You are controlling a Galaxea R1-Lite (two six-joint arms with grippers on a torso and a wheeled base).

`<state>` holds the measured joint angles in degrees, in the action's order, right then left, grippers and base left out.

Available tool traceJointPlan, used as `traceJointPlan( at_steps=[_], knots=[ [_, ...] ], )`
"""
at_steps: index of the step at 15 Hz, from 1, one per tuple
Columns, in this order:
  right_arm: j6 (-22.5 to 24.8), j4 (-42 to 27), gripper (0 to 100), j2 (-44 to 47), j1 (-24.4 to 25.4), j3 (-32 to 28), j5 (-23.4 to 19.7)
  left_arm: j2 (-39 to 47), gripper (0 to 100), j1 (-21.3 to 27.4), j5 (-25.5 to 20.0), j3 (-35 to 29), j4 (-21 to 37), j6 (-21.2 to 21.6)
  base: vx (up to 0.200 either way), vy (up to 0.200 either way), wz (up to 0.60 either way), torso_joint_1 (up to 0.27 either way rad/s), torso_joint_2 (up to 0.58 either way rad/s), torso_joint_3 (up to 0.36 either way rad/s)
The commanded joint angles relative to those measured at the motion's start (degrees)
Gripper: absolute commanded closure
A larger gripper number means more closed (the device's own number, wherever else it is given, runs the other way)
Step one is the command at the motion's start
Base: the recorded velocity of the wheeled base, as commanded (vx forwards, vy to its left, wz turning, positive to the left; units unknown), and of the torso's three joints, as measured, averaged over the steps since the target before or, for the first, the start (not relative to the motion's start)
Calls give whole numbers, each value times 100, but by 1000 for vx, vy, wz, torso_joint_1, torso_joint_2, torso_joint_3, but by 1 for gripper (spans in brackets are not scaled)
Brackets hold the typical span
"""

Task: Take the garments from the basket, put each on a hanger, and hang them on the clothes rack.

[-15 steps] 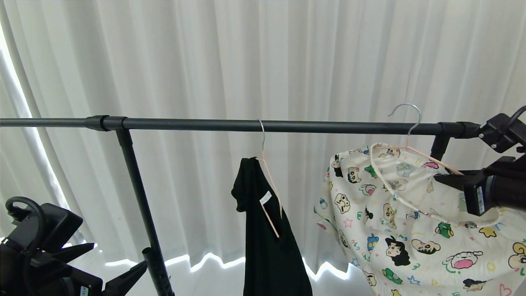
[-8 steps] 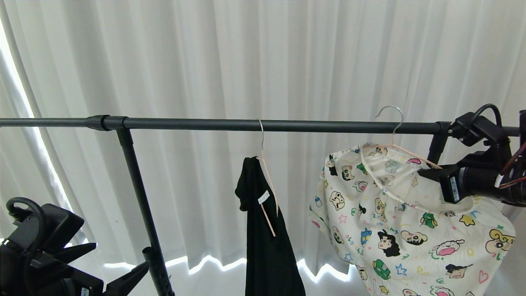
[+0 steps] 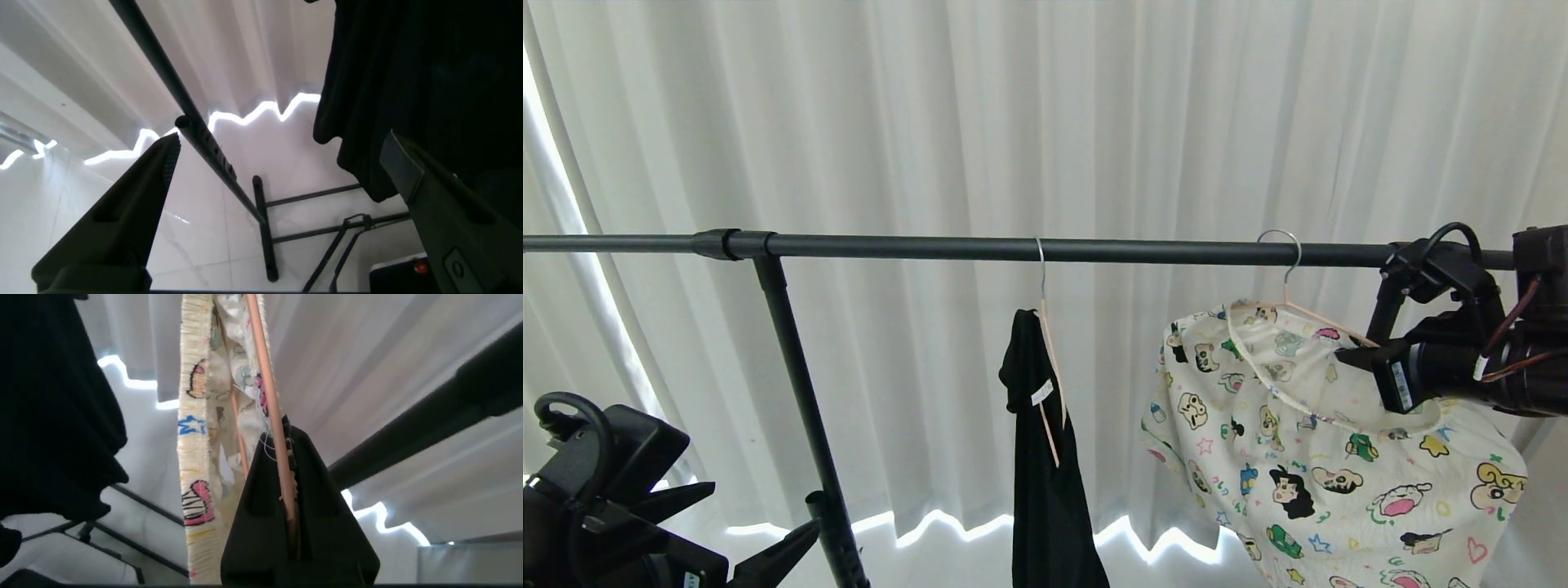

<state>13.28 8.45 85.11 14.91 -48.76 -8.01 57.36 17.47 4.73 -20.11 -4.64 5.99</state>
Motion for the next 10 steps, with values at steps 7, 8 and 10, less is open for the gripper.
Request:
traceJointPlan(
  at_steps=[7, 8, 10],
  knots=[
    [-580, -10, 0, -1208, 91, 499, 19, -119, 0, -7, 28, -54, -1, 52, 0, 0, 0, 0, 0, 0],
    [-580, -10, 0, -1348, 56, 561, 54, -119, 0, -7, 37, -54, -1, 87, 0, 0, 0, 0, 0, 0],
    [-431, 227, 0, -1551, 38, 622, 458, -102, 0, -15, 37, -45, -1, 166, 0, 0, 0, 0, 0, 0]
  ],
)
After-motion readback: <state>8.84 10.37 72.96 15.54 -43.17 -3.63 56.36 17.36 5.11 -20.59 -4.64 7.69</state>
